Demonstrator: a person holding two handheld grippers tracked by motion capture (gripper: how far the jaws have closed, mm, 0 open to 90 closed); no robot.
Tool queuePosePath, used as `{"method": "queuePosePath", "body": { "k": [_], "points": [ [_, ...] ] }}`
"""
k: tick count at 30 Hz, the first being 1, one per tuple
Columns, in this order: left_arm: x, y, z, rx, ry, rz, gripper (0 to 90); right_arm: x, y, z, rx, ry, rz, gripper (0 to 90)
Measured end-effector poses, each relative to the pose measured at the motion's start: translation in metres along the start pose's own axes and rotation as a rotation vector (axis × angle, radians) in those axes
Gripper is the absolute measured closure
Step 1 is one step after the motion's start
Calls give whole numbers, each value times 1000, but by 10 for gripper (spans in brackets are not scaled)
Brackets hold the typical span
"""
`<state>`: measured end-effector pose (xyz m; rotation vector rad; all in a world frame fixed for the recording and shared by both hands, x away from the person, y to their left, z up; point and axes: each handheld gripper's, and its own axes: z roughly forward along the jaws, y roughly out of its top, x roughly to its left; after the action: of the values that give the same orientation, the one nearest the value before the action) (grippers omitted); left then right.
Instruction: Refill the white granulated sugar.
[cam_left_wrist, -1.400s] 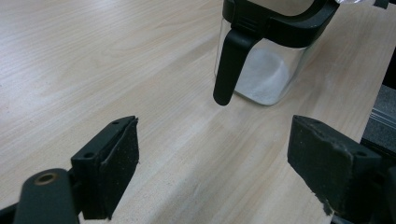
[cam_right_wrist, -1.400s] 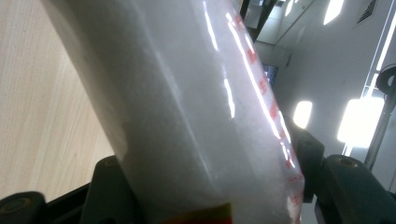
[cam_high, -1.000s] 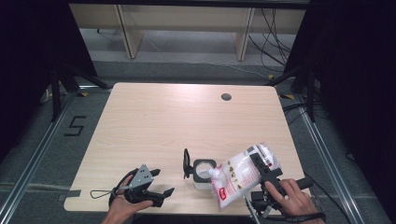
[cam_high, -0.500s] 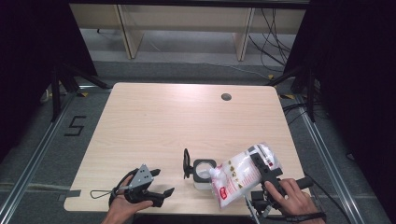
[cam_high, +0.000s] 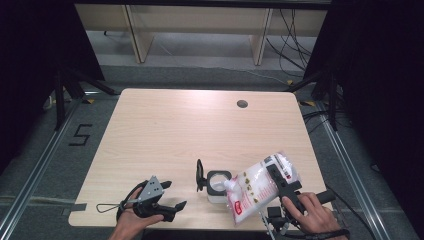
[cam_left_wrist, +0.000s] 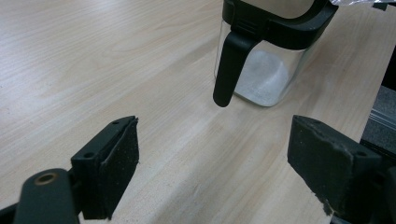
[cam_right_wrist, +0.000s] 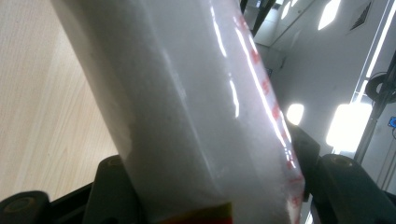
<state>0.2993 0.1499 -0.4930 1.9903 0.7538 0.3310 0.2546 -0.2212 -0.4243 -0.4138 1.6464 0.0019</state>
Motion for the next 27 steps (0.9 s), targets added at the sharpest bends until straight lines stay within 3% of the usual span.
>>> {"method": "queuePosePath", "body": {
  "k": [2,5,6,7,10,15,19,21,22,24,25,26,27],
  "points": [
    [0,0,0,0,2,6,161,-2,0,-1,0,-7,-22,460],
    [-2,-1,0,0,1,-23,161,-5,1,-1,-13,-14,-30,460],
    [-1,0,0,-4,2,-20,161,-4,1,-2,-9,-9,-16,460],
    [0,0,0,-7,-3,-1,161,-6,1,-2,-19,-22,-42,460],
    [1,0,0,-3,-2,6,161,-5,1,-1,-16,-15,-37,460],
    [-1,0,0,3,5,-15,161,-4,2,0,-14,-12,-50,460],
    [0,0,1,-8,0,-1,161,-3,2,-1,-4,-6,-23,460],
    [1,0,0,4,3,12,161,-6,3,-1,-15,-16,-55,460],
    [0,0,1,-10,-1,-6,161,-4,3,-1,-7,-3,-37,460],
    [1,0,0,4,3,8,161,-4,4,-1,-12,-10,-49,460],
    [-1,-1,0,3,4,-20,161,-4,3,-1,-18,-12,-50,460],
    [-1,0,0,0,3,-18,161,-3,3,-1,-14,-3,-35,460],
    [1,0,-1,15,8,11,161,-4,3,-1,-12,-6,-38,460]
  ]
}}
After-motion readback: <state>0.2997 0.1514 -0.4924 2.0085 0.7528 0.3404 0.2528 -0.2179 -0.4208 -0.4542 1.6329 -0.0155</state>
